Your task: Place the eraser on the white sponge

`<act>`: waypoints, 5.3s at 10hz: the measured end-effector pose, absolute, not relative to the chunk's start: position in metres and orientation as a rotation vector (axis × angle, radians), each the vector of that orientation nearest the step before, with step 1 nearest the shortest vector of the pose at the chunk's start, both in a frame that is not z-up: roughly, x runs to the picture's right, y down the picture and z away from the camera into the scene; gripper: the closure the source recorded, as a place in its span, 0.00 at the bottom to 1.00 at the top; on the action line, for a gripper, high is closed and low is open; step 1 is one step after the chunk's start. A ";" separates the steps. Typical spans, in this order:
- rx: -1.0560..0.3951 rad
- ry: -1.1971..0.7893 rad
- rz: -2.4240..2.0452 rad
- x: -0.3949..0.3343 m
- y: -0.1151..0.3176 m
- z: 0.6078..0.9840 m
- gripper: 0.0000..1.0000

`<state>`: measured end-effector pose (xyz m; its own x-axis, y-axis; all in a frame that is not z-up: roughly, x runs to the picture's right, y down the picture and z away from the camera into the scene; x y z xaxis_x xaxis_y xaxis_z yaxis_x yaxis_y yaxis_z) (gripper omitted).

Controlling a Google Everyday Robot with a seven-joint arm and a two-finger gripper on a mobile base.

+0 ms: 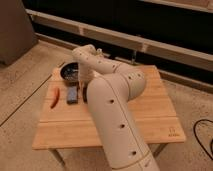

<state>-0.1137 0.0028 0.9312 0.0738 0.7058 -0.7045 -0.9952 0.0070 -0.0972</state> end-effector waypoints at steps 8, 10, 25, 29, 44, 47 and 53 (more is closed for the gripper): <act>-0.468 0.384 1.486 -0.092 -0.075 0.866 1.00; -0.433 0.376 1.433 -0.106 -0.081 0.855 1.00; -0.524 0.250 1.414 -0.209 -0.049 0.838 1.00; -0.523 0.308 1.388 -0.208 -0.035 0.853 1.00; -0.584 0.425 1.338 -0.214 -0.016 0.888 0.32; -0.587 0.426 1.340 -0.213 -0.016 0.889 0.32; -0.541 0.362 1.355 -0.206 -0.045 0.870 0.32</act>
<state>-0.2055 -0.0453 0.8703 0.1882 0.8185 -0.5428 -0.9801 0.1212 -0.1570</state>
